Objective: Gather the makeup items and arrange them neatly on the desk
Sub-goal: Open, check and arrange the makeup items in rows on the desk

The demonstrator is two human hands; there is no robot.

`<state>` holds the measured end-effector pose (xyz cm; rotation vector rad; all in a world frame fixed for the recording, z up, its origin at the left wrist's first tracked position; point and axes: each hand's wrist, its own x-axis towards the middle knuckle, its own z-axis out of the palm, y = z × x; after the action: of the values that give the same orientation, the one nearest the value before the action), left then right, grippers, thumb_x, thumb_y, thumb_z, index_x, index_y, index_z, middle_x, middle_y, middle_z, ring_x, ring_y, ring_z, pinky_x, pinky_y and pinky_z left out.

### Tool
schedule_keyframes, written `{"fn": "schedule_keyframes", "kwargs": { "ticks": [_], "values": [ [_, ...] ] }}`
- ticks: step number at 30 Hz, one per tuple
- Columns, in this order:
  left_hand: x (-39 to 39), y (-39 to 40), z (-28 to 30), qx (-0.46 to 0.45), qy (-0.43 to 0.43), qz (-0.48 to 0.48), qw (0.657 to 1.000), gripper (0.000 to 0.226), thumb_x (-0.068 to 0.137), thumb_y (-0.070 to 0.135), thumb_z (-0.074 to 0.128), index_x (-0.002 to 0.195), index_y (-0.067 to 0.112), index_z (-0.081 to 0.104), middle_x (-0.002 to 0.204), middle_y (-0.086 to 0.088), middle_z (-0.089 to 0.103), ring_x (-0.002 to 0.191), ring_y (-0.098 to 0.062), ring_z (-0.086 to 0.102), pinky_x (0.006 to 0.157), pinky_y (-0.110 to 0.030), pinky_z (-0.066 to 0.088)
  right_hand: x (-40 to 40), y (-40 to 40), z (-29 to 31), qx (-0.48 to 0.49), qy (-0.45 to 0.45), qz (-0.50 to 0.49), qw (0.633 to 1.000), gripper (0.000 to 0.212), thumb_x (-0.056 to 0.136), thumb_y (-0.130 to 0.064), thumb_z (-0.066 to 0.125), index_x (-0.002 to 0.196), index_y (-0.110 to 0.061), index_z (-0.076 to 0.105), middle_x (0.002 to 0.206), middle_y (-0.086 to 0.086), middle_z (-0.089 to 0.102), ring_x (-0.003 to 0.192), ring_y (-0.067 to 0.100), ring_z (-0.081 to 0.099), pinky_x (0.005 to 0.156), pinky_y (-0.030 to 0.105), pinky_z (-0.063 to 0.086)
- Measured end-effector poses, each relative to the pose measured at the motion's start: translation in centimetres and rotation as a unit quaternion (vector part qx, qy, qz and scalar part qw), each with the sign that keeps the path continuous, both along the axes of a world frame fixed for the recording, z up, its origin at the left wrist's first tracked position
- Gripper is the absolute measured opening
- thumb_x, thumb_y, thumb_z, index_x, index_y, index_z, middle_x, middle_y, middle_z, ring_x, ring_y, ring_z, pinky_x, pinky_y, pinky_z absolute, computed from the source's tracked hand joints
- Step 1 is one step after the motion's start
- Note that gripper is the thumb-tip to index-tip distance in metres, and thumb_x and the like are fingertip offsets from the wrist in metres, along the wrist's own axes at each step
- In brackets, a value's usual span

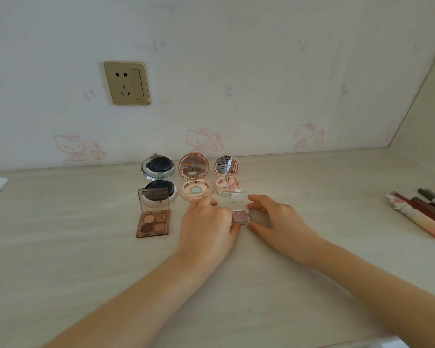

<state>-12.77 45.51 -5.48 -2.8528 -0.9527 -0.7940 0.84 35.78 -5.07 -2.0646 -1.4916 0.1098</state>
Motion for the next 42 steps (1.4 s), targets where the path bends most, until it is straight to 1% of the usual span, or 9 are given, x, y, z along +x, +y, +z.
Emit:
{"fn": "schedule_keyframes", "kwargs": {
  "ticks": [2, 5, 6, 8, 10, 23, 29, 36, 42],
  "values": [
    [0.2, 0.4, 0.3, 0.001, 0.011, 0.002, 1.0, 0.018, 0.062, 0.042, 0.082, 0.065, 0.025, 0.075, 0.071, 0.0, 0.068, 0.083, -0.016, 0.067, 0.065, -0.026, 0.052, 0.4, 0.8, -0.1, -0.005, 0.011, -0.004, 1.0, 0.055, 0.086, -0.021, 0.066, 0.136, -0.015, 0.044, 0.127, -0.002, 0.061, 0.118, 0.018, 0.055, 0.092, 0.012, 0.032],
    [0.3, 0.8, 0.4, 0.005, 0.02, -0.002, 1.0, 0.021, 0.081, 0.039, 0.067, 0.086, 0.021, 0.077, 0.098, -0.007, 0.069, 0.107, -0.02, 0.061, 0.083, -0.03, 0.048, 0.8, 1.7, -0.2, 0.001, 0.029, -0.016, 0.999, 0.055, 0.084, -0.023, 0.068, 0.134, -0.016, 0.047, 0.125, -0.004, 0.062, 0.116, 0.016, 0.056, 0.085, 0.008, 0.031],
    [0.3, 0.9, 0.5, 0.016, 0.03, 0.0, 0.999, 0.019, 0.078, 0.038, 0.07, 0.081, 0.021, 0.077, 0.094, -0.007, 0.069, 0.102, -0.02, 0.063, 0.079, -0.03, 0.049, 0.9, 1.9, -0.2, 0.003, 0.036, -0.019, 0.999, 0.055, 0.083, -0.024, 0.068, 0.134, -0.017, 0.047, 0.124, -0.005, 0.062, 0.115, 0.015, 0.057, 0.084, 0.008, 0.031],
    [0.3, 0.9, 0.6, 0.024, 0.042, 0.01, 0.999, 0.019, 0.059, 0.038, 0.083, 0.061, 0.022, 0.073, 0.072, -0.003, 0.068, 0.079, -0.017, 0.068, 0.06, -0.026, 0.051, 0.9, 2.0, -0.4, 0.006, 0.046, -0.023, 0.999, 0.055, 0.083, -0.025, 0.068, 0.134, -0.018, 0.048, 0.124, -0.006, 0.062, 0.114, 0.014, 0.056, 0.084, 0.009, 0.032],
    [0.4, 0.9, 0.3, 0.023, 0.03, 0.013, 0.999, 0.022, 0.051, 0.038, 0.086, 0.053, 0.024, 0.069, 0.062, 0.002, 0.063, 0.066, -0.014, 0.065, 0.05, -0.022, 0.047, 0.9, 1.9, -0.5, 0.008, 0.048, -0.024, 0.999, 0.054, 0.084, -0.025, 0.068, 0.134, -0.018, 0.047, 0.124, -0.007, 0.062, 0.115, 0.014, 0.056, 0.087, 0.01, 0.033],
    [-1.5, 1.2, -0.7, 0.029, -0.016, -0.052, 0.998, 0.012, 0.065, 0.02, 0.078, 0.061, 0.02, 0.067, 0.058, 0.006, 0.058, 0.069, -0.015, 0.061, 0.048, -0.025, 0.046, 0.9, 1.4, -0.6, 0.011, 0.045, -0.011, 0.999, 0.052, 0.085, -0.02, 0.067, 0.133, -0.019, 0.048, 0.123, -0.01, 0.062, 0.117, 0.011, 0.055, 0.095, 0.012, 0.033],
    [-2.5, 1.6, -0.8, 0.028, -0.021, -0.081, 0.996, 0.013, 0.069, 0.014, 0.075, 0.062, 0.018, 0.064, 0.058, 0.007, 0.058, 0.072, -0.016, 0.06, 0.046, -0.028, 0.048, 0.5, 1.4, -0.6, 0.02, 0.047, -0.014, 0.999, 0.056, 0.083, -0.028, 0.069, 0.134, -0.02, 0.047, 0.125, -0.009, 0.061, 0.118, 0.011, 0.053, 0.099, 0.017, 0.035],
    [-2.9, 2.0, -1.3, 0.014, -0.027, -0.094, 0.995, 0.014, 0.076, 0.021, 0.056, 0.066, 0.018, 0.065, 0.064, 0.007, 0.061, 0.077, -0.017, 0.06, 0.052, -0.031, 0.051, -0.8, 2.3, -0.6, 0.01, 0.039, -0.023, 0.999, 0.076, 0.081, -0.037, 0.07, 0.144, -0.022, 0.029, 0.135, -0.004, 0.052, 0.125, 0.018, 0.045, 0.101, 0.029, 0.037],
    [-3.2, 2.1, -1.3, 0.019, -0.028, -0.102, 0.994, 0.008, 0.075, 0.016, 0.066, 0.067, 0.018, 0.065, 0.064, 0.006, 0.06, 0.075, -0.018, 0.06, 0.052, -0.032, 0.051, -0.9, 2.5, -0.7, 0.029, 0.037, -0.033, 0.998, 0.069, 0.081, -0.035, 0.071, 0.139, -0.022, 0.038, 0.126, -0.003, 0.058, 0.118, 0.019, 0.05, 0.094, 0.026, 0.037]
  ]
}}
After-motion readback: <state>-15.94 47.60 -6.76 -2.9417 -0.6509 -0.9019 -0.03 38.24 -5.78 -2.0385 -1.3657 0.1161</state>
